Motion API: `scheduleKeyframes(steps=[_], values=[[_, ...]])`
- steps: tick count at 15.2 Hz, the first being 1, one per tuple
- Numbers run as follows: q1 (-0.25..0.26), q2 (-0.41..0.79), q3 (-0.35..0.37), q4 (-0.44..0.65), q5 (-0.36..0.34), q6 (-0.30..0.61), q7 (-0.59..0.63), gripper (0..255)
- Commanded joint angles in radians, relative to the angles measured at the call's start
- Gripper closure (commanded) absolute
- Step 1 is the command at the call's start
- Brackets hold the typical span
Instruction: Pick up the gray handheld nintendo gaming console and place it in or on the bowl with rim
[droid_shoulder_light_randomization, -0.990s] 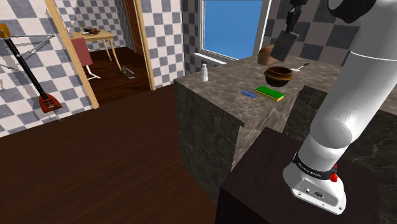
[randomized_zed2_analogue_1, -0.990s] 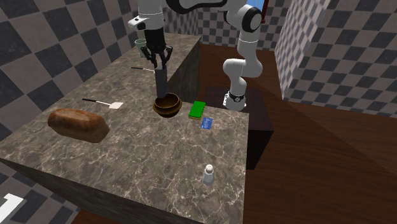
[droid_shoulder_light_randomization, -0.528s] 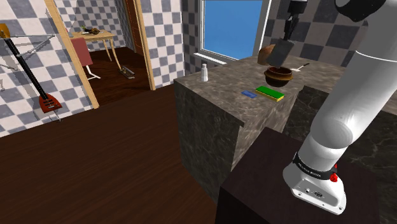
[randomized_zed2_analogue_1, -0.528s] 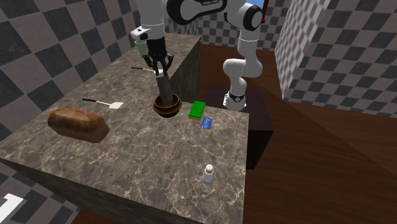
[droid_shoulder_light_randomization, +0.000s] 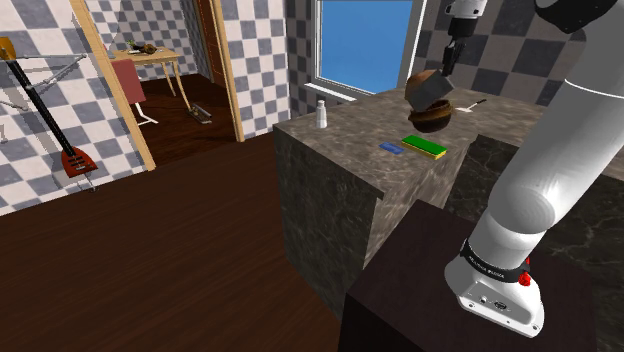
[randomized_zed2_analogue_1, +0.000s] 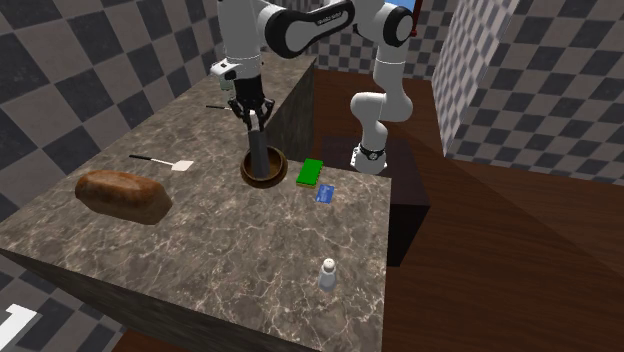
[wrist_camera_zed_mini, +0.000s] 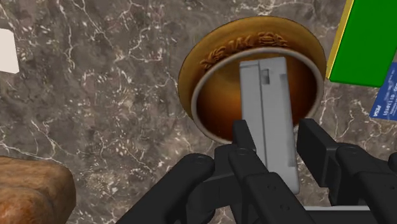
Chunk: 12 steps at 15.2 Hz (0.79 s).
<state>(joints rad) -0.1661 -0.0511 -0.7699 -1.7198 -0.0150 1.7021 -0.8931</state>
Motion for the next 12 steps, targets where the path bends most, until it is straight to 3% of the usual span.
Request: scheduleKeyframes(steps=[1, 10, 11, 12], values=[[-0.001, 0.001, -0.001, -0.028, 0.001, 0.03, -0.002, 255], [-0.001, -0.001, -0.001, -0.051, -0.001, 0.051, -0.001, 255], [-0.001, -0.003, -0.001, -0.053, -0.002, 0.051, -0.001, 0], [-0.001, -0.001, -0.002, -0.052, -0.001, 0.051, -0.002, 0]])
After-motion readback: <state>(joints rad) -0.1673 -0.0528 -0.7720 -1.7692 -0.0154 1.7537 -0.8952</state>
